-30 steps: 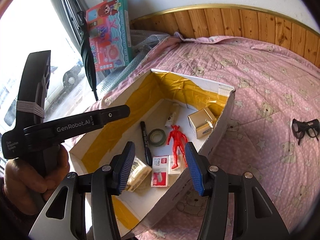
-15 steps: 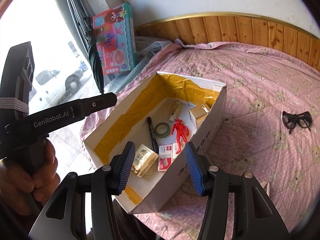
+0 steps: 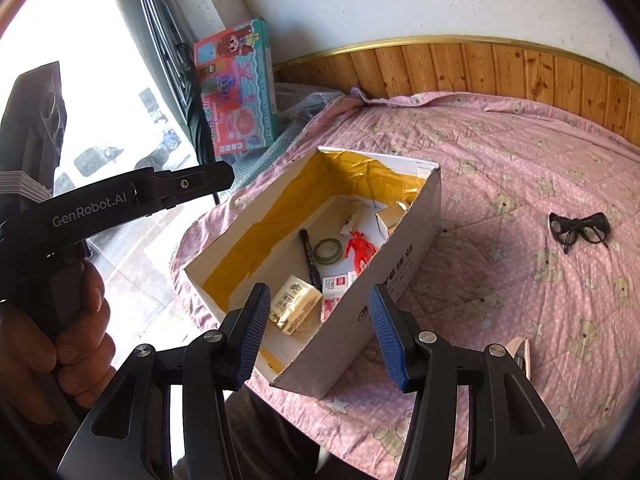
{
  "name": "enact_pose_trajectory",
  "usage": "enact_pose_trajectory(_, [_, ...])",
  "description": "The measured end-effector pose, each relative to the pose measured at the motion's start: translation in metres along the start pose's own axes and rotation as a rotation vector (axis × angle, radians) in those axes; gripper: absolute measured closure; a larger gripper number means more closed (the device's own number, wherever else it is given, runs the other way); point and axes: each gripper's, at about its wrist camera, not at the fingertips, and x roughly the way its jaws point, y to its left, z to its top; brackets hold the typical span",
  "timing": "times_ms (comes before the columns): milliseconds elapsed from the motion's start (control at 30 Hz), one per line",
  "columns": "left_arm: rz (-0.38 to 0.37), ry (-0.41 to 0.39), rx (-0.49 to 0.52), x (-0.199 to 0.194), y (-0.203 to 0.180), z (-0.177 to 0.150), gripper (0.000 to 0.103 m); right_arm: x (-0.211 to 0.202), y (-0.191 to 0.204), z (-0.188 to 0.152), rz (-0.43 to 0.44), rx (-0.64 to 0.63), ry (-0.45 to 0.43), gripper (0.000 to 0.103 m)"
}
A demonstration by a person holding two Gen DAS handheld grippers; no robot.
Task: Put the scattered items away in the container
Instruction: 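Move both open tools away from the box toward the pink stapler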
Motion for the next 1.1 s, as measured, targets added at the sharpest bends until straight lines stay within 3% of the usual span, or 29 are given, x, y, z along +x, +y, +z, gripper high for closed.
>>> enact_pose_trajectory(333, [-0.022,-0.007,0.035,-0.016,-0.023,-0.015,0.054,-0.018,0.005,-0.026,0.014,0.000,-0.007,0.048])
enact_pose_trajectory(1100, [-0.102,0.082,0.204,-0.013,-0.118,-0.053,0.054,-0.057,-0.041,-0.076,0.004,0.094,-0.049,0.048])
